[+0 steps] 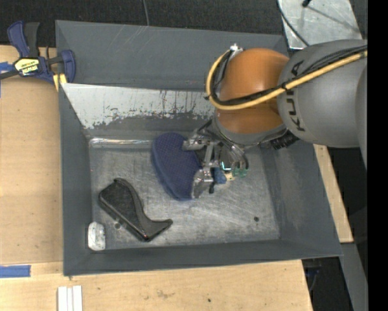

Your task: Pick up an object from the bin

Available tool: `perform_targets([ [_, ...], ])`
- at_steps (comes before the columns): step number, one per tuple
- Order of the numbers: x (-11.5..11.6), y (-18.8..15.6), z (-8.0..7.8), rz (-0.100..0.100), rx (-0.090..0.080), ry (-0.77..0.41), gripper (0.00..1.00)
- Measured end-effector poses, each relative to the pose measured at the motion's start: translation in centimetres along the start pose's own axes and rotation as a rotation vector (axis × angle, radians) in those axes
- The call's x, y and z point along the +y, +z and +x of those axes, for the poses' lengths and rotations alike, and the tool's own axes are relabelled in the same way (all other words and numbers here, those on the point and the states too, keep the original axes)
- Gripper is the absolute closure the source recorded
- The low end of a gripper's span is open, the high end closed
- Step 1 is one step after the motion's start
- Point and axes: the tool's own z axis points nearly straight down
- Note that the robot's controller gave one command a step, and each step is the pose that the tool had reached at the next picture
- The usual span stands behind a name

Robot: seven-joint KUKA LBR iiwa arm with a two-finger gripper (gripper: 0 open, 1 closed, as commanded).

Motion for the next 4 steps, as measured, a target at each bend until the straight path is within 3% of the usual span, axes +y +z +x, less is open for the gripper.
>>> perform_targets([
  [1,-0.9,6.1,-2.8,-0.004,-0.003,0.127,0.0],
  [2,-0.4,6.5,-3.6,0.005,0.002,0.016,0.0],
  [3,2.3,2.4,-4.5,-0.002,-0.012,0.069,0.0],
  [4,1.4,5.4,-5.4,-0.005,-0.01,0.034,0.0],
])
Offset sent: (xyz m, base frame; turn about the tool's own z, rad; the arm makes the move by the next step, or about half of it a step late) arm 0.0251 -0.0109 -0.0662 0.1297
